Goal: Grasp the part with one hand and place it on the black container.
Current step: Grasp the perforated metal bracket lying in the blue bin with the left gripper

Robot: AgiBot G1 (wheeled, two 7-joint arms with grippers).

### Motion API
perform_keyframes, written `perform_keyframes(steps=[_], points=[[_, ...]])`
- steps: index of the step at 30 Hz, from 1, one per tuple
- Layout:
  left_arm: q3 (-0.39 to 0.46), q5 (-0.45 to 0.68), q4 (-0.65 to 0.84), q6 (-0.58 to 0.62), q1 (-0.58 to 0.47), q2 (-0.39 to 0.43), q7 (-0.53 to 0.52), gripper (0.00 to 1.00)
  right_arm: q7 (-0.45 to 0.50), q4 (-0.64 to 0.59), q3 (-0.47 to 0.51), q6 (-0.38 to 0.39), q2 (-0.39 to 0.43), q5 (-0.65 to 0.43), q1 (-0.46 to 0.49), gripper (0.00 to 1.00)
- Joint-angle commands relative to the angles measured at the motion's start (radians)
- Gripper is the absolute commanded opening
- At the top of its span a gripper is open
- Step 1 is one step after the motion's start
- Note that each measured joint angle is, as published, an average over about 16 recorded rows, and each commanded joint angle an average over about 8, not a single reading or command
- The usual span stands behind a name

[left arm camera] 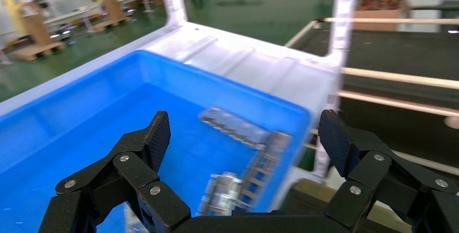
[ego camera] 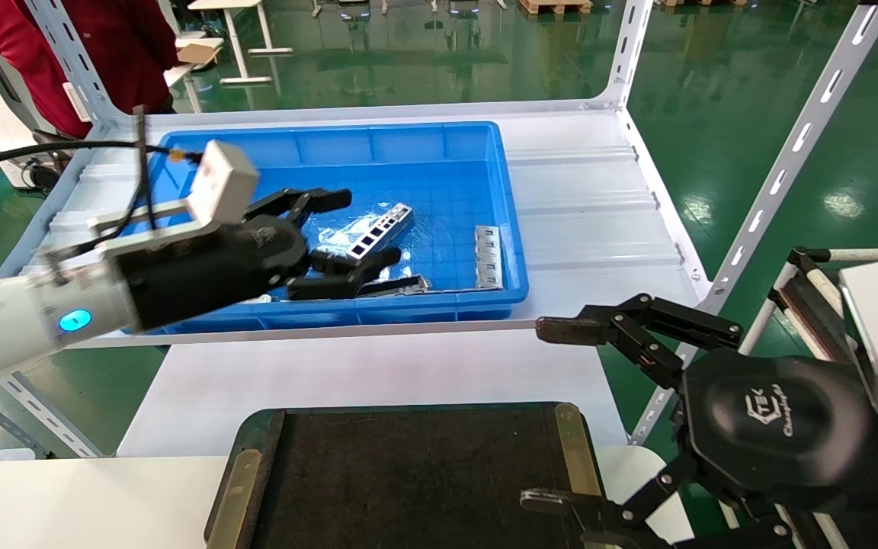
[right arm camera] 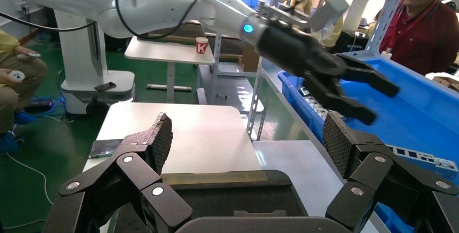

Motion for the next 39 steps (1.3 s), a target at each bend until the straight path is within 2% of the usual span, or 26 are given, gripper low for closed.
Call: perform_keyframes(steps=[1, 14, 23, 25, 27, 28, 32, 33, 35, 36, 39], points=[[0.010, 0.025, 0.055, -0.027, -0.028, 0.034, 0.014, 1.00, 0.000, 0.000, 0.000, 0.000, 0.000, 0.000, 0.000, 1.00], [0.035, 0.103, 0.481, -0.210, -0.183, 0.249, 0.171, 1.00, 0.000, 0.000, 0.000, 0.000, 0.000, 0.000, 0.000, 1.00], [0.027, 0.102, 0.669, -0.321, -0.237, 0.343, 0.253, 1.00, 0.000, 0.000, 0.000, 0.000, 0.000, 0.000, 0.000, 1.00], [0.025, 0.101, 0.694, -0.342, -0.244, 0.356, 0.265, 1.00, 0.000, 0.000, 0.000, 0.000, 0.000, 0.000, 0.000, 0.96], [0.025, 0.100, 0.714, -0.359, -0.250, 0.367, 0.275, 1.00, 0.000, 0.000, 0.000, 0.000, 0.000, 0.000, 0.000, 0.83], [0.025, 0.099, 0.722, -0.366, -0.253, 0.371, 0.278, 0.90, 0.000, 0.000, 0.000, 0.000, 0.000, 0.000, 0.000, 0.71], [0.026, 0.098, 0.743, -0.384, -0.259, 0.381, 0.284, 0.40, 0.000, 0.000, -0.001, 0.000, 0.000, 0.000, 0.000, 0.23], [0.027, 0.098, 0.746, -0.387, -0.259, 0.383, 0.283, 0.28, 0.000, 0.000, -0.001, 0.000, 0.000, 0.000, 0.000, 0.12], [0.029, 0.097, 0.751, -0.391, -0.260, 0.384, 0.280, 0.03, 0.000, 0.000, -0.001, 0.000, 0.000, 0.000, 0.000, 0.00], [0.030, 0.097, 0.753, -0.392, -0.260, 0.385, 0.279, 0.00, 0.000, 0.000, -0.001, 0.000, 0.000, 0.000, 0.000, 0.00], [0.033, 0.097, 0.756, -0.395, -0.259, 0.386, 0.273, 0.00, 0.000, 0.000, -0.001, 0.000, 0.000, 0.000, 0.000, 0.00]])
